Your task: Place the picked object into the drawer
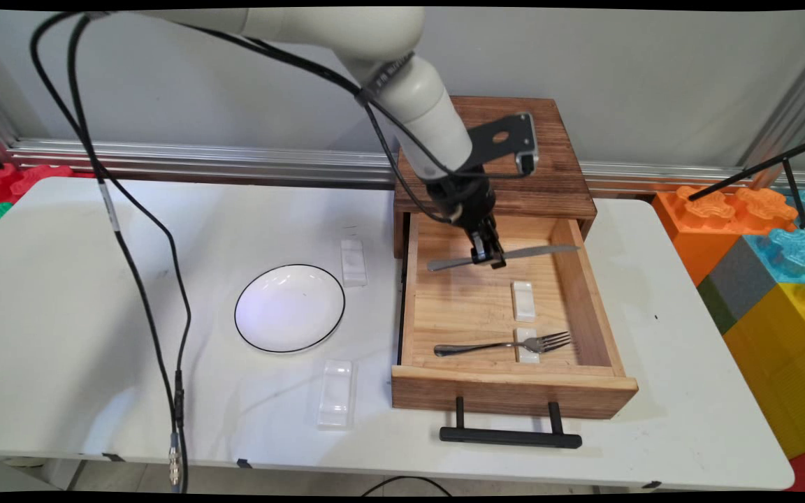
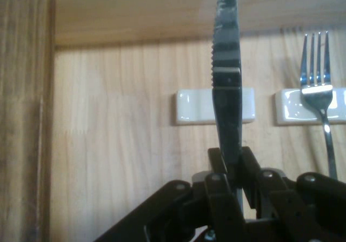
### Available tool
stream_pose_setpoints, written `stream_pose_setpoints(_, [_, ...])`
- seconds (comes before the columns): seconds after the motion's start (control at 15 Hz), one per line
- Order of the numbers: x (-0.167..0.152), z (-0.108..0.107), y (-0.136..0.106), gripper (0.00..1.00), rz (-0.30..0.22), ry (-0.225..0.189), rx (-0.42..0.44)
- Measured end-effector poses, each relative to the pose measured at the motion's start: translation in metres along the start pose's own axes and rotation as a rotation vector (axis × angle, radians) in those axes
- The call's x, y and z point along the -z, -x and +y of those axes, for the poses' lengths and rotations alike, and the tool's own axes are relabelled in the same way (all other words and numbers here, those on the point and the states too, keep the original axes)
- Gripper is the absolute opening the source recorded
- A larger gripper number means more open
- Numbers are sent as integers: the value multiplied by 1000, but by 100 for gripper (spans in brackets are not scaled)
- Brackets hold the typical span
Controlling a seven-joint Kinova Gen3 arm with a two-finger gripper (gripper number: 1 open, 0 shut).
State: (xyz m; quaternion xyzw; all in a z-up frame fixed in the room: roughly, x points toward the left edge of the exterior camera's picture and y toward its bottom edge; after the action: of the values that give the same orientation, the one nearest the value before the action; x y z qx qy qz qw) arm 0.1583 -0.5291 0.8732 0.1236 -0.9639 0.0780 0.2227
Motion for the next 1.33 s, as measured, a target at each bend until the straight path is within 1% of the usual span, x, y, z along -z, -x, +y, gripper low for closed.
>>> stream_pose_setpoints(0.4, [-22,-1,6,0,0,3,-18])
stream_pose_setpoints(1.33, [-63,-1,25,0,9,20,-16])
